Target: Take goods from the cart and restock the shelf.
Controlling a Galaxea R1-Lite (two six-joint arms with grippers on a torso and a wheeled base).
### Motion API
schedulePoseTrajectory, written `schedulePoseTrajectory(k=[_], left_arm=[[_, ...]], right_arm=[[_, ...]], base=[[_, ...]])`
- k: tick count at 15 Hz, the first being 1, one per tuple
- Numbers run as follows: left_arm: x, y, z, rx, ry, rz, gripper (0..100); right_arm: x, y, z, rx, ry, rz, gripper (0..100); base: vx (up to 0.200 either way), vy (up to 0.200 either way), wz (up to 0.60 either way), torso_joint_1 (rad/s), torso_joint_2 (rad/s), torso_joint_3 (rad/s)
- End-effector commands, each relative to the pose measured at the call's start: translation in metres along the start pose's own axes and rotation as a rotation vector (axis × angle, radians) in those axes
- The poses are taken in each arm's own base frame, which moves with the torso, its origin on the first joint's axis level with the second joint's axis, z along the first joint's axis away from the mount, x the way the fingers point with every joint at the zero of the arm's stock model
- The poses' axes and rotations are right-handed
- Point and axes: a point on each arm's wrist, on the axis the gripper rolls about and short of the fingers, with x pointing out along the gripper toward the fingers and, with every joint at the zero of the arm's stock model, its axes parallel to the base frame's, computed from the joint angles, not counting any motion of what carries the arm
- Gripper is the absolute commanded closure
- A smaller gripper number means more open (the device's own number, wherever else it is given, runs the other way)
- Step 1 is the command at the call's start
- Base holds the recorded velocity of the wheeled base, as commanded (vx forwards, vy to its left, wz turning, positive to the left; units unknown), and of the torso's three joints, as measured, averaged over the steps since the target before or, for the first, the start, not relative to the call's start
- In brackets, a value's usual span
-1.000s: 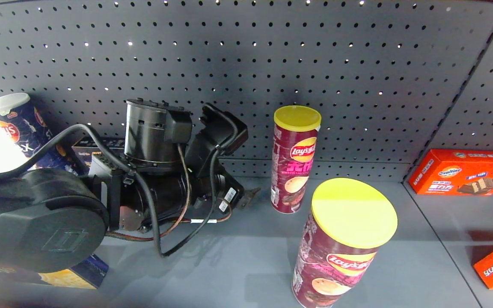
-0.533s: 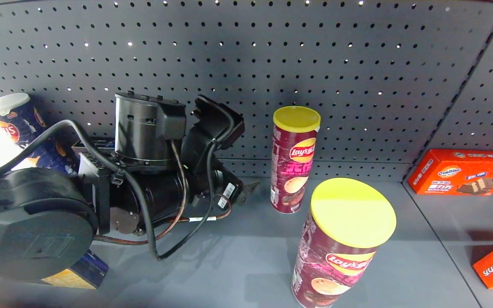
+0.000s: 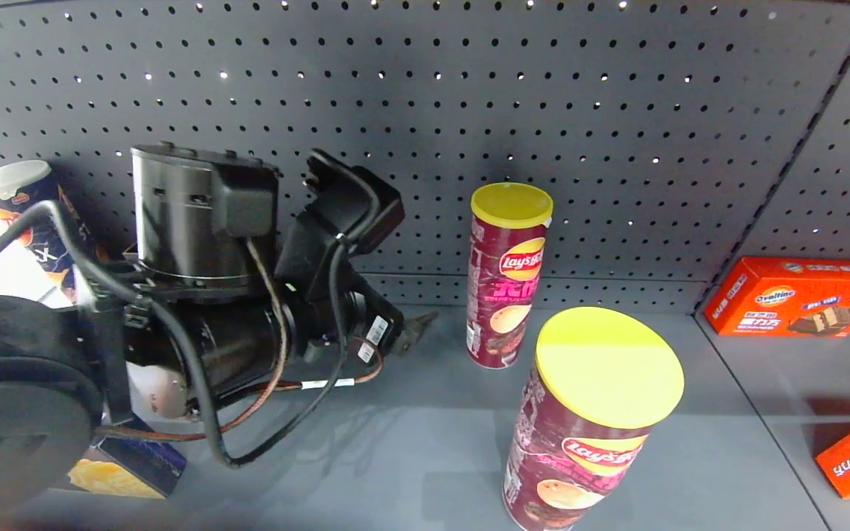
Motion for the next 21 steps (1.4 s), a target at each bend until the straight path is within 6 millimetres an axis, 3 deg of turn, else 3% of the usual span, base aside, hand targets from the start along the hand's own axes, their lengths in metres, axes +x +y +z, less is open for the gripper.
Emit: schedulePoseTrajectory(k=[1,3,4,5,8,13,16,19,21], left_arm=[[-0.032,0.012,0.018,-0.014,-0.091,0.031,0],[-0.082,0.024,0.019,-0.033,-0.16,0.091,0],[-0.088,0.025,0.017,-0.037,-0.163,0.098,0],[-0.126,0.031,-0.001,-0.051,-0.19,0.137,0],[-0.181,0.027,-0.037,0.003,-0.244,0.148,0],[-0.23,0.025,-0.073,-0.025,-0.329,0.164,0],[-0.257,0.029,-0.083,-0.038,-0.401,0.201,0],[-0.303,0.021,-0.107,-0.059,-0.454,0.509,0],[-0.31,0.004,-0.134,-0.134,-0.455,0.575,0]], right_arm=[[0.0,0.0,0.0,0.0,0.002,0.0,0],[0.0,0.0,0.0,0.0,0.002,0.0,0],[0.0,0.0,0.0,0.0,0.002,0.0,0],[0.0,0.0,0.0,0.0,0.002,-0.001,0],[0.0,0.0,0.0,0.0,0.002,0.0,0],[0.0,0.0,0.0,0.0,0.002,-0.001,0],[0.0,0.0,0.0,0.0,0.002,0.0,0],[0.0,0.0,0.0,0.0,0.002,-0.001,0],[0.0,0.0,0.0,0.0,0.002,-0.001,0]], base=[[0.0,0.0,0.0,0.0,0.0,0.0],[0.0,0.0,0.0,0.0,0.0,0.0],[0.0,0.0,0.0,0.0,0.0,0.0],[0.0,0.0,0.0,0.0,0.0,0.0],[0.0,0.0,0.0,0.0,0.0,0.0],[0.0,0.0,0.0,0.0,0.0,0.0],[0.0,0.0,0.0,0.0,0.0,0.0],[0.0,0.0,0.0,0.0,0.0,0.0],[0.0,0.0,0.0,0.0,0.0,0.0]])
